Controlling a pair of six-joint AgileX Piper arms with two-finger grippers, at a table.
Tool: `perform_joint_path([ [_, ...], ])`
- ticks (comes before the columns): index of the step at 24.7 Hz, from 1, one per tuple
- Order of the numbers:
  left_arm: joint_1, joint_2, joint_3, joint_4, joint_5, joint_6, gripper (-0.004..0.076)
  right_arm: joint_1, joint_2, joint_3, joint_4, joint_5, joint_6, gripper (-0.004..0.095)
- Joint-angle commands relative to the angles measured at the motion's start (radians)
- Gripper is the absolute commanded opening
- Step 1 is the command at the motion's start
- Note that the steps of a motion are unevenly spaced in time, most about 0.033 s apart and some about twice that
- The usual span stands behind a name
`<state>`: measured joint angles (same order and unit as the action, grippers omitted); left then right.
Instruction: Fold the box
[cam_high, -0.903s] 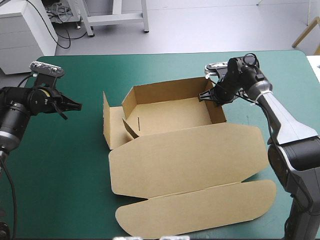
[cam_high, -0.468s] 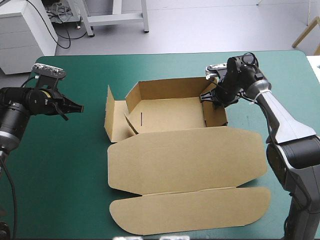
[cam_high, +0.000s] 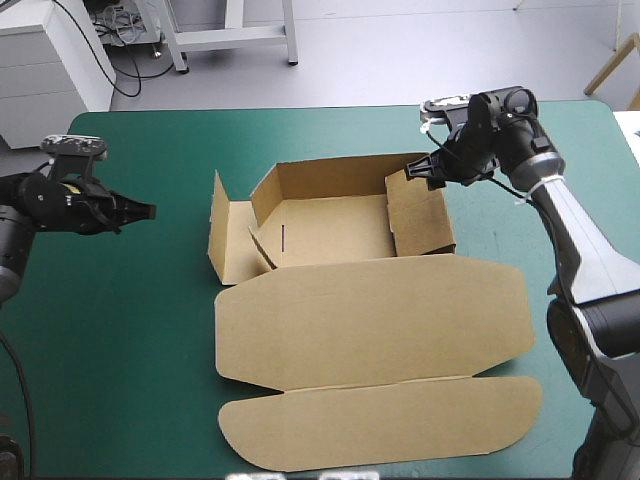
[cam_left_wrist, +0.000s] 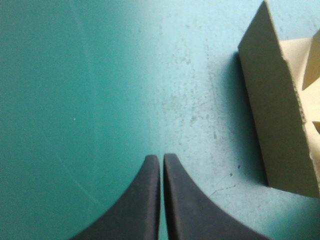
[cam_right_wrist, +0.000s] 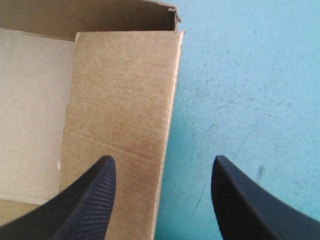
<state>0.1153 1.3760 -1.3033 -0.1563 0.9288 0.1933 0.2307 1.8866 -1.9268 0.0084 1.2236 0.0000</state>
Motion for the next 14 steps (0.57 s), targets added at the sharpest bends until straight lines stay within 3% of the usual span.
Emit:
perform_joint_path([
  [1,0.097,-0.035,-0.036,-0.124,0.011,0.057,0.0004,-0.002,-0.144,-0.038,-0.008,-0.02,-0.009,0.053],
  [9,0.166,-0.035,-0.036,-0.225,0.119,0.173,0.0004,-0.002,-0.238,-0.038,-0.008,-0.02,-0.023,0.0526],
  [14,0.166,-0.035,-0.036,-0.258,0.117,0.173,0.0004,-0.002,-0.188,-0.038,-0.04,-0.02,-0.017,0.0526],
])
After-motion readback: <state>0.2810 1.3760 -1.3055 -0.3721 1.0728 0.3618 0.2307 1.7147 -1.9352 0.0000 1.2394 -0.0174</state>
